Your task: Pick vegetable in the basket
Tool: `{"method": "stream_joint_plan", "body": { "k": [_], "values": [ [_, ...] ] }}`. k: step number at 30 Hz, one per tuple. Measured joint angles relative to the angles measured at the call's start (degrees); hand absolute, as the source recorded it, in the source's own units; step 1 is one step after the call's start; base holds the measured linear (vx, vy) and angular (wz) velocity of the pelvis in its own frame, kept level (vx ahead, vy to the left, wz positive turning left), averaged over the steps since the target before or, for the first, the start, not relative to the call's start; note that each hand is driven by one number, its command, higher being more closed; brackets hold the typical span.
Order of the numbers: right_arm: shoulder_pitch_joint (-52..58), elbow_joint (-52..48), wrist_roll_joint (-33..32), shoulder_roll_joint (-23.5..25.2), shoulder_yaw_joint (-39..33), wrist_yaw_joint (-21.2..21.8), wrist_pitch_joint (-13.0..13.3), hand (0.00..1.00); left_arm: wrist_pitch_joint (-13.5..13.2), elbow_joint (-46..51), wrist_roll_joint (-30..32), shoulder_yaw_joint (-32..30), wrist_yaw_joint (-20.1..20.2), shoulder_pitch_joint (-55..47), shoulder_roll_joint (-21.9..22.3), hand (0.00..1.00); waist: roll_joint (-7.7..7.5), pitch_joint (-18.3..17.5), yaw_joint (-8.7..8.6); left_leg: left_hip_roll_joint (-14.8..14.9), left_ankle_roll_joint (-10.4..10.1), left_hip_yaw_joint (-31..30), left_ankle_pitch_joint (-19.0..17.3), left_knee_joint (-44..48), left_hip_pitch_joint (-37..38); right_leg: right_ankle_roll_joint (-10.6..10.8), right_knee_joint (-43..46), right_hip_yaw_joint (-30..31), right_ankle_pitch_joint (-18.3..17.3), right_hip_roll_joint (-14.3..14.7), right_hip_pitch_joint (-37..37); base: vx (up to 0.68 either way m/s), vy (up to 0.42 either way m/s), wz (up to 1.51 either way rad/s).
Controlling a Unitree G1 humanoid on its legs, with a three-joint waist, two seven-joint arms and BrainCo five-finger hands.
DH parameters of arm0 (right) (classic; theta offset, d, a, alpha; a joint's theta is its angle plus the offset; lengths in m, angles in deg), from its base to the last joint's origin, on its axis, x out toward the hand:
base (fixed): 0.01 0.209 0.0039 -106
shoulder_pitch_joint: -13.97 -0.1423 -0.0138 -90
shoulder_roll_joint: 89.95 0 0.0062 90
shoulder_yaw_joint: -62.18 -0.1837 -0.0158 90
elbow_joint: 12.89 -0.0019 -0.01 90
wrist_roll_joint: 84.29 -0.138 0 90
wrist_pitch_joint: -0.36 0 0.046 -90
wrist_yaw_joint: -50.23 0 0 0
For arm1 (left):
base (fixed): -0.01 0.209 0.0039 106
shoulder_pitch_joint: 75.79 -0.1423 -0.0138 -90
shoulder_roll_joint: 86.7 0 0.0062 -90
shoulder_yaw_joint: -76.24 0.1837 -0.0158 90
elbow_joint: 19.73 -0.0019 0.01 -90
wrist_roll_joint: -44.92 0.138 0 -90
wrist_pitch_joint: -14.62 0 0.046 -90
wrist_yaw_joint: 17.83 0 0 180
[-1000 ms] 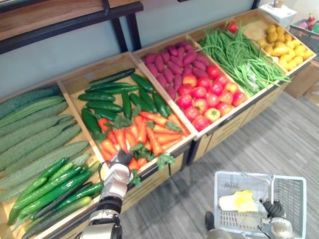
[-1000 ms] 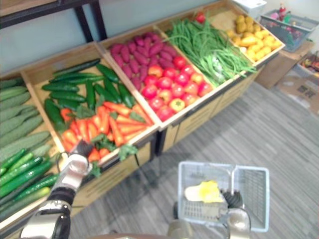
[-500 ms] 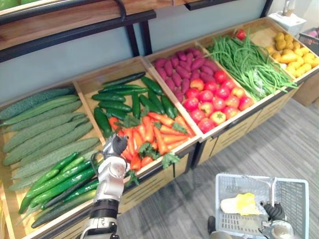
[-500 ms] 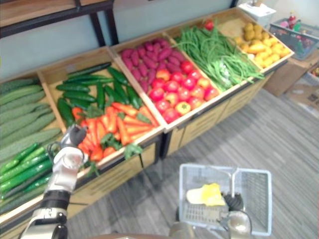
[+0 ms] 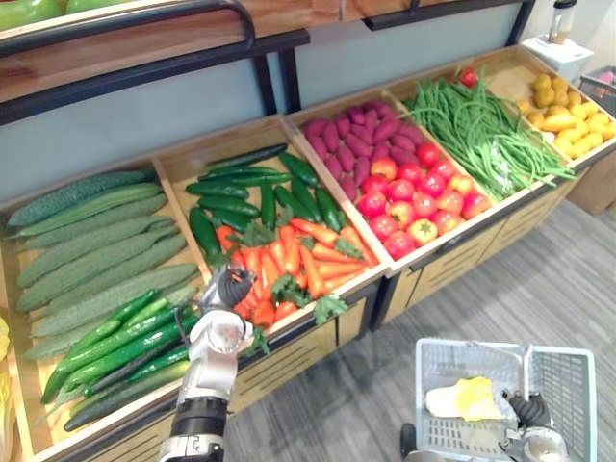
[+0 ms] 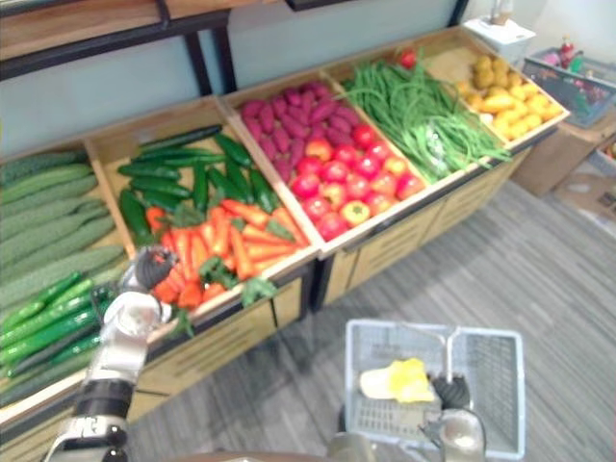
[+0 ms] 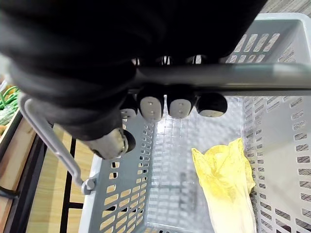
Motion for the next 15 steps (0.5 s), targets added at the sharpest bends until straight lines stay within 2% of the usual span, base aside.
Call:
{"method": "stream_joint_plan", "body": {
  "k": [5,9,14,15],
  "values": [
    [-0.01,-0.18,-0.05,0.0,-0.07,0.35,-0.07,1.0,-0.02,-1.1,-0.94,1.49,4.44,-1.72,0.91,0.0,0.01,-0.03,-0.07,-0.05,-0.07,0.27,0.07,-0.52,-0.02,0.24,-0.68,0.07,0.18,0.09,-0.03,0.0,0.0,0.0],
    [0.0,-0.18,-0.1,0.0,-0.08,0.43,-0.07,1.0,-0.09,-3.96,-0.69,1.93,4.7,-1.67,1.03,0.0,0.02,-0.03,-0.12,-0.16,-0.07,0.37,0.07,-0.85,-0.06,0.25,-1.08,0.08,0.2,0.09,-0.04,0.0,0.0,0.0],
    [-0.04,-0.18,-0.1,0.04,-0.04,0.43,-0.06,1.0,-2.75,-10.76,0.64,3.42,2.96,0.99,1.62,0.0,0.09,-0.06,-0.07,-0.3,-0.07,0.53,0.07,-1.17,-0.41,0.29,-1.47,0.18,0.24,0.08,-0.43,0.0,0.0,0.0],
    [-0.06,-0.21,-0.1,0.04,-0.04,0.41,-0.05,1.0,-2.85,-11.97,1.57,3.36,2.1,1.72,2.02,1.0,0.23,-0.18,-0.03,-0.33,-0.06,0.52,0.07,-1.2,-0.84,0.34,-1.46,0.2,0.27,0.07,-0.82,0.0,0.0,0.0]
  ]
}}
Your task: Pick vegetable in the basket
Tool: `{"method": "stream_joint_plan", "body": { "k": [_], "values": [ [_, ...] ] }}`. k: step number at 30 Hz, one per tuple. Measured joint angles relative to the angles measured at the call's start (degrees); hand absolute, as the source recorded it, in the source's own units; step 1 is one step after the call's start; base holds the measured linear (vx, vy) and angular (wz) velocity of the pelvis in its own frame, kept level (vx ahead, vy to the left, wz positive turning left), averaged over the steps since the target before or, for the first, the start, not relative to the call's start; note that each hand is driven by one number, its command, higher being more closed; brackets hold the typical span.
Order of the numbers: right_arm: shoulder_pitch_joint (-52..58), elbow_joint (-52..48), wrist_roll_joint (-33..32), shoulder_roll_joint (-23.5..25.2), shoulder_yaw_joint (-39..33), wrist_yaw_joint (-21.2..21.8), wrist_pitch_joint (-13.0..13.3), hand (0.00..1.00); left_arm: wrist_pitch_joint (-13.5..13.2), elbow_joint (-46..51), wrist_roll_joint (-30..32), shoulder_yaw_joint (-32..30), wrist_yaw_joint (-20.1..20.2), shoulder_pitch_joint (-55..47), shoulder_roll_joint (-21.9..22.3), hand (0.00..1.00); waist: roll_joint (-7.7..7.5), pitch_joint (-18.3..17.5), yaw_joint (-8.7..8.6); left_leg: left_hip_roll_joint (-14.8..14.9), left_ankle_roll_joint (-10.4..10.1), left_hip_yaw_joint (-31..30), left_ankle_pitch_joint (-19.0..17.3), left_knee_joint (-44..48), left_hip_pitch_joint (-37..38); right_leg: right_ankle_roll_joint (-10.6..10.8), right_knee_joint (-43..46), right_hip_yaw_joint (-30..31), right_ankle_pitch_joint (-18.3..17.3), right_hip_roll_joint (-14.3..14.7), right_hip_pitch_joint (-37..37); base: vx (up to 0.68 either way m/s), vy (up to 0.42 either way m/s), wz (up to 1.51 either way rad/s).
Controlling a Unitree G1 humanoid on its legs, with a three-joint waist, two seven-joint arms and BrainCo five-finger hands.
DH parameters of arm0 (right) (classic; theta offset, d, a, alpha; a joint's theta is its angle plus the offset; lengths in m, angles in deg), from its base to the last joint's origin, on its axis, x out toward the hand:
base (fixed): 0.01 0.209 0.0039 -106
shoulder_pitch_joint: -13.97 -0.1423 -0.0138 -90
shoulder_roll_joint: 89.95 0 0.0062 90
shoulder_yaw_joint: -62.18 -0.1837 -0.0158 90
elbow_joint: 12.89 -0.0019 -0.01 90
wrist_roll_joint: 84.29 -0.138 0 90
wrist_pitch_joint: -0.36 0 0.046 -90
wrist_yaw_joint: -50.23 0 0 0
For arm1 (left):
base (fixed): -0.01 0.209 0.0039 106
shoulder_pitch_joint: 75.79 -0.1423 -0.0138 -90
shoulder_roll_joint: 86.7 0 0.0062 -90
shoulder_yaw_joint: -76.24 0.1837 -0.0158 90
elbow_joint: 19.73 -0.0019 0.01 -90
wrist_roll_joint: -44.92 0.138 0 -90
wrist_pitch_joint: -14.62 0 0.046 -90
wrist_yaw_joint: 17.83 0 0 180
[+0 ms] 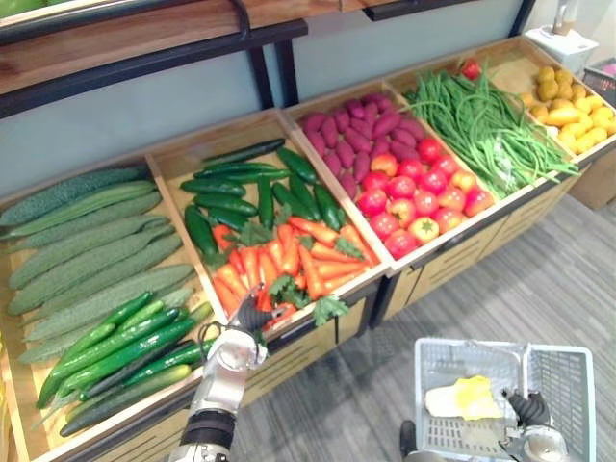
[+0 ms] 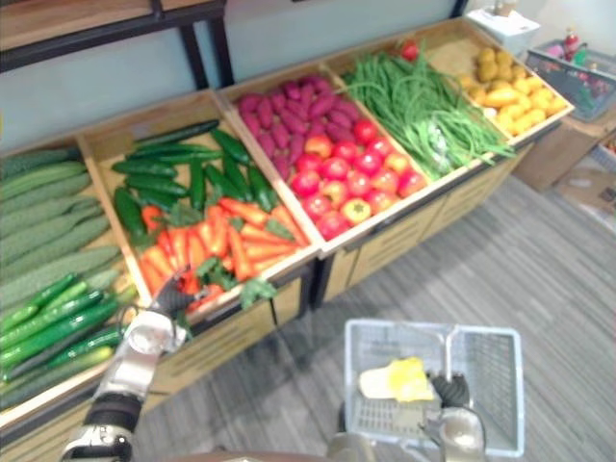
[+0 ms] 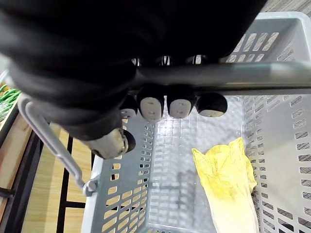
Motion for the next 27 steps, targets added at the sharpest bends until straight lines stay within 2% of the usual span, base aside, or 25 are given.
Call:
{"method": "stream_joint_plan", "body": {
  "k": [3,8,10,19,27],
  "values": [
    [-0.12,0.01,0.0,0.0,0.11,-0.01,0.0,1.0,-0.89,-5.5,0.97,-1.72,-3.1,3.94,0.69,1.0,0.52,-0.1,0.25,-0.12,0.04,0.12,0.17,-0.26,-0.46,0.11,-0.03,0.19,0.08,-0.05,-0.71,0.0,-0.004,-0.01],
    [-0.27,0.17,0.02,0.0,0.24,-0.04,0.08,1.0,-0.18,-14.61,0.98,-3.87,-5.11,8.58,0.14,1.0,0.7,0.03,-0.18,-0.27,-0.08,1.31,0.12,-0.64,-0.03,0.26,-0.28,1.26,0.22,0.02,-1.08,0.01,-0.008,-0.11],
    [-0.19,0.29,0.01,-0.01,0.23,-0.16,0.1,1.0,0.21,-14.85,0.9,-4.47,-6.16,9.0,0.11,1.0,0.66,0.06,-0.25,-0.27,-0.2,1.63,-0.01,-0.77,0.47,0.33,-0.65,1.61,0.31,0.15,-0.8,0.04,-0.008,-0.12],
    [0.02,2.6,0.02,-0.02,0.31,-0.25,0.13,1.0,0.35,-17.27,0.8,-3.75,-6.13,9.12,0.53,1.0,0.18,0.35,-1.03,-0.26,-0.57,1.83,-0.84,-1.09,2.95,0.32,-1.89,1.6,0.31,0.26,1.96,0.02,-0.002,-0.02],
    [0.12,2.6,0.04,-0.02,0.3,-0.36,0.13,1.0,1.74,-15.6,0.68,-3.66,-6.19,8.81,0.7,1.0,0.14,0.37,-1.58,-0.18,-0.57,1.67,-0.84,-0.78,3.28,0.33,-1.85,1.43,0.3,0.26,2.54,0.0,-0.002,0.0]
  ]
}}
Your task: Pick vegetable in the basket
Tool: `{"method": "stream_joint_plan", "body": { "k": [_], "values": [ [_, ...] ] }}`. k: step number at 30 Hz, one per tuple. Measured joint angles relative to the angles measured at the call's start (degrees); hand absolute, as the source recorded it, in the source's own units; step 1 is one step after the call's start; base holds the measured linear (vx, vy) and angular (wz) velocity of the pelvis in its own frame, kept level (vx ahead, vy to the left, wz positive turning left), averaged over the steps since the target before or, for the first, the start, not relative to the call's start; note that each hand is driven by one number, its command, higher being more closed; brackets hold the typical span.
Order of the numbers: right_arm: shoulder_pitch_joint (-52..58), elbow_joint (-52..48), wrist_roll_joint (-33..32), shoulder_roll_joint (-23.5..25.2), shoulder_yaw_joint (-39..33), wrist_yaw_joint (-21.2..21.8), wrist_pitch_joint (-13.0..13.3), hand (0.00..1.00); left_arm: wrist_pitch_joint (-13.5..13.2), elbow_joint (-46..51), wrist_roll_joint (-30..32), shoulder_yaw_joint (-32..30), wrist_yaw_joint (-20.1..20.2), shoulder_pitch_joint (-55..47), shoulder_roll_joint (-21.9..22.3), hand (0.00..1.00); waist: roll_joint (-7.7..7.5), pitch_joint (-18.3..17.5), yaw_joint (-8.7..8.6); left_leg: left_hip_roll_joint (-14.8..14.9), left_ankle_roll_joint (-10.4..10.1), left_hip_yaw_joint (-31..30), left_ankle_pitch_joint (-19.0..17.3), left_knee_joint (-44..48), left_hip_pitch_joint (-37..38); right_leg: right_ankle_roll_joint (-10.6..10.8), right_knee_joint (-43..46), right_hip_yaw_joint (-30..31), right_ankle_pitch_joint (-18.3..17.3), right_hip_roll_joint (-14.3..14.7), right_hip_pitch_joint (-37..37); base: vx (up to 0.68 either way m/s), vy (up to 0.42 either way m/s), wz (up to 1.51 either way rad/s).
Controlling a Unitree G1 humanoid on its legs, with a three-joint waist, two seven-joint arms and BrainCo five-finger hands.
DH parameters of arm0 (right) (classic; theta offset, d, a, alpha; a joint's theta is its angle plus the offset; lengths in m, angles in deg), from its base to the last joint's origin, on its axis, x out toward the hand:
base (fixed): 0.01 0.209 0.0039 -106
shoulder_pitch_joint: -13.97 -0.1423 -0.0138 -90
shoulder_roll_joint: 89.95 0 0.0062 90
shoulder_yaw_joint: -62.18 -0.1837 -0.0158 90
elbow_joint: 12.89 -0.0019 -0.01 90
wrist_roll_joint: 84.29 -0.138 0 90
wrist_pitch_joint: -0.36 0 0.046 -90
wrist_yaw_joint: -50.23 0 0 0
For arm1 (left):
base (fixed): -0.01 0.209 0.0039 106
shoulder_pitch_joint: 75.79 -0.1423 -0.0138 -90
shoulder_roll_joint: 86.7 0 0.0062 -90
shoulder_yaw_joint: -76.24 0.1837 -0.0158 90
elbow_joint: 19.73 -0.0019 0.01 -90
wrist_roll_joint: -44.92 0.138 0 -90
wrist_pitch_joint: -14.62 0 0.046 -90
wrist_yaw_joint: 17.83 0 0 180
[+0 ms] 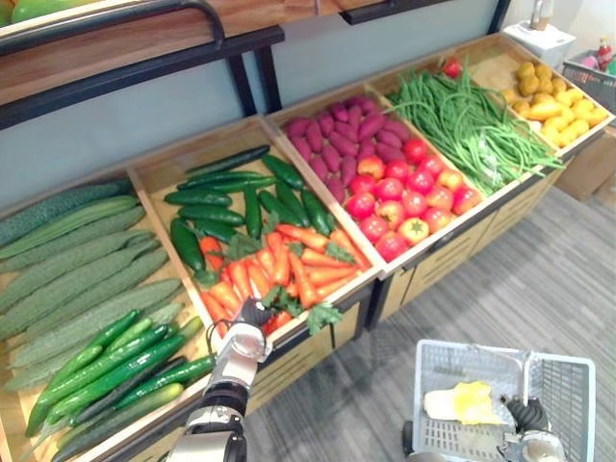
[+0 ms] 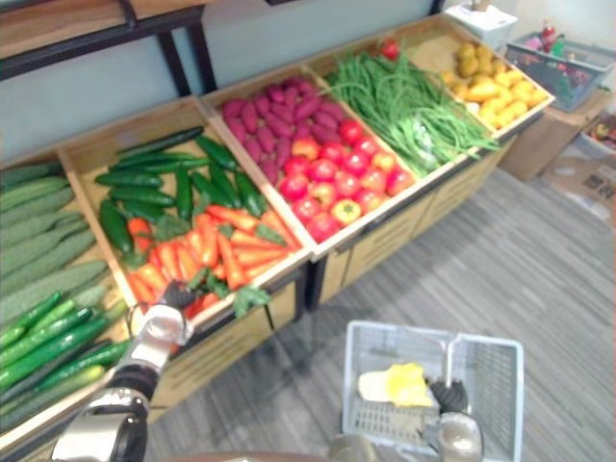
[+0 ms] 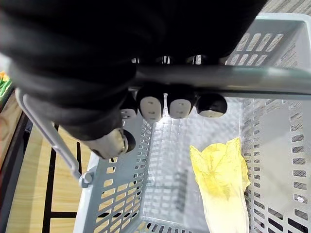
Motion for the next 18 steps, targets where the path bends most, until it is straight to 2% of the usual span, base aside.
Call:
{"method": "stream_joint_plan", "body": {
  "k": [6,18],
  "values": [
    [0.02,-0.04,0.07,0.0,-0.03,-0.26,0.02,1.0,1.19,5.67,-0.14,0.31,-0.06,-2.99,-0.01,1.0,-0.47,0.17,0.1,0.09,0.03,-0.22,-0.01,0.28,0.28,-0.09,0.56,-0.25,-0.14,-0.04,0.32,-0.01,-0.006,0.01],
    [0.25,-0.66,0.12,0.26,-0.25,-1.03,0.08,1.0,1.12,18.79,-0.85,-0.32,-2.38,-6.46,-0.02,1.0,-0.25,0.02,0.45,0.39,0.08,-1.26,0.03,1.29,-0.12,-0.33,1.98,-0.81,-0.46,-0.09,0.2,-0.01,-0.007,0.03]
  ]
}}
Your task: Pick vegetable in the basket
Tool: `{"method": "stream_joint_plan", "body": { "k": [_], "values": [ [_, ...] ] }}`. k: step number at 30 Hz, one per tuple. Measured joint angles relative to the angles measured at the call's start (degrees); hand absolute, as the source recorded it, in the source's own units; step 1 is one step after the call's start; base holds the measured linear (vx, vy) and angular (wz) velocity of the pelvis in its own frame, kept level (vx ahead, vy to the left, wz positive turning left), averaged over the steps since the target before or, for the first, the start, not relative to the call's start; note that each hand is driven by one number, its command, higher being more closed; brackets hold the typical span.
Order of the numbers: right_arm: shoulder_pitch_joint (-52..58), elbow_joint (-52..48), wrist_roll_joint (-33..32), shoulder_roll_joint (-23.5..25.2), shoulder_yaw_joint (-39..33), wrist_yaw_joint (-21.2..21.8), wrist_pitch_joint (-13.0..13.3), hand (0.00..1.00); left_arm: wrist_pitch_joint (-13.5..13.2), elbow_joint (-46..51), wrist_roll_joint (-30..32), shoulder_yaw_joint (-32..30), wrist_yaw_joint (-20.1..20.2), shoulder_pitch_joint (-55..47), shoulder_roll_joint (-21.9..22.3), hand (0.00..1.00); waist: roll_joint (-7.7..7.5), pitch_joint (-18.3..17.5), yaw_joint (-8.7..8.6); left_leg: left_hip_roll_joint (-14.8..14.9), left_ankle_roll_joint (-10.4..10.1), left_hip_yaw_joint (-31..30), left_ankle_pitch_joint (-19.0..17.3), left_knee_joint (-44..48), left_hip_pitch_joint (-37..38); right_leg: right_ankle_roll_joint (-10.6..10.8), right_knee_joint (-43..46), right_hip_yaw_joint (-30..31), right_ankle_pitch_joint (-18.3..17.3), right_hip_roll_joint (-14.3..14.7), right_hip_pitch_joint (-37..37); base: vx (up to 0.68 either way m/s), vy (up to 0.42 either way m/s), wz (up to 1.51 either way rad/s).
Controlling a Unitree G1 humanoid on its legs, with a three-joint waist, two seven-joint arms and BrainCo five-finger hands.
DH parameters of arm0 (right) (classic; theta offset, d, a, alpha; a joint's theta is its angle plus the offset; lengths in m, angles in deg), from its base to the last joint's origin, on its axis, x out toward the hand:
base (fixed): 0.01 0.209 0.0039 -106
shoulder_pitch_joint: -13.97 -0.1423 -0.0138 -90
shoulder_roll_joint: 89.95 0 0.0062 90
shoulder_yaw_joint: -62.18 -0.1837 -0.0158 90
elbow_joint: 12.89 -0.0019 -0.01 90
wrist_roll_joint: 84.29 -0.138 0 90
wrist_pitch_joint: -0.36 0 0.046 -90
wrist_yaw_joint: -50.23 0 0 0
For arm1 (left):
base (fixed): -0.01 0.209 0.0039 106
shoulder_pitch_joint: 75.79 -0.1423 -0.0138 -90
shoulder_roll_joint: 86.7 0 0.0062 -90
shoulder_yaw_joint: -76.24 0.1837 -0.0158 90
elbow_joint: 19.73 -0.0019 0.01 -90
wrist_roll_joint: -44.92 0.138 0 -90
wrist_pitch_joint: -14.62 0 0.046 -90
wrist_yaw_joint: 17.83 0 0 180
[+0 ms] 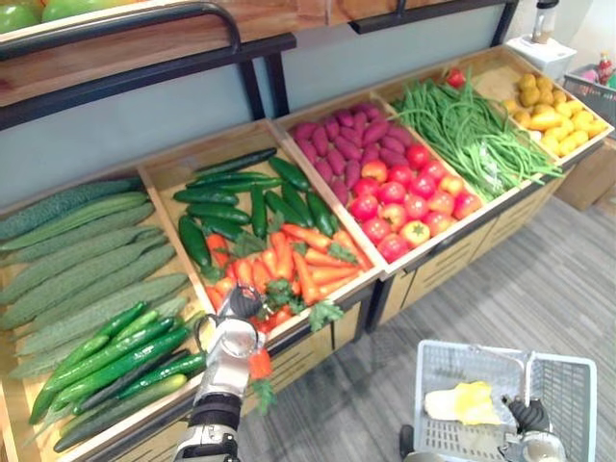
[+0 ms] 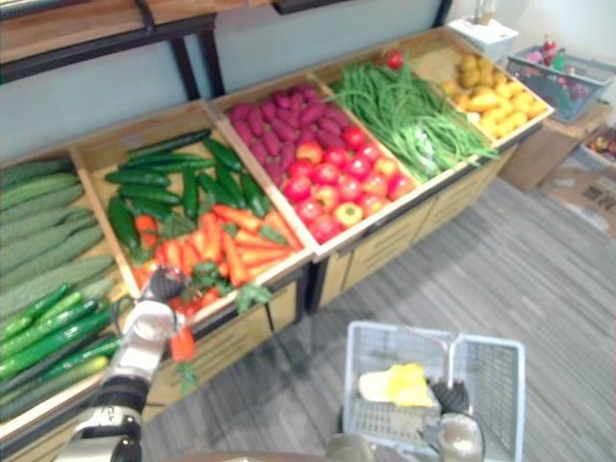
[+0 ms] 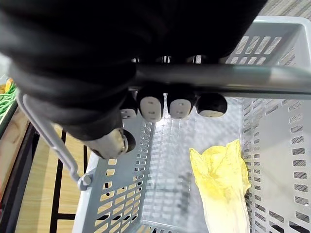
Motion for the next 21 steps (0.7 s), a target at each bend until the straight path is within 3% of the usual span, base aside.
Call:
{"method": "stream_joint_plan", "body": {
  "k": [5,9,16,21],
  "values": [
    [0.52,-0.65,0.0,0.0,-1.06,-0.01,0.3,1.0,-2.82,9.88,-8.88,-1.43,-2.23,-3.1,0.05,1.0,0.72,-0.63,0.13,0.11,0.11,-0.5,0.09,0.23,-0.37,0.0,0.09,-0.46,0.01,-0.01,0.0,-0.01,-0.009,0.04],
    [0.51,-0.66,0.05,0.0,-1.16,-0.03,0.44,1.0,-4.34,12.64,-9.61,-1.77,-3.18,-3.48,0.08,1.0,0.72,-0.73,1.0,0.13,0.13,-0.56,0.11,0.43,-0.37,-0.01,0.27,-0.45,0.02,-0.03,0.0,0.0,0.0,0.0],
    [0.51,-1.75,0.18,0.0,-1.07,-0.08,0.76,1.0,-6.84,15.64,-11.7,-1.53,-3.64,-5.81,0.18,1.0,0.67,-1.52,1.01,0.11,0.17,-0.57,0.13,0.42,-0.4,-0.01,0.29,-0.45,0.02,-0.07,-0.06,0.0,0.0,0.0],
    [0.51,-1.77,0.17,0.0,-1.04,-0.12,1.13,1.0,-10.23,17.34,-22.28,-1.32,-3.02,-7.34,0.18,1.0,0.66,-1.87,0.96,0.11,0.17,-0.53,0.14,0.4,-0.37,0.0,0.22,-0.44,0.03,-0.07,-0.06,0.0,0.0,0.0]
  ]
}}
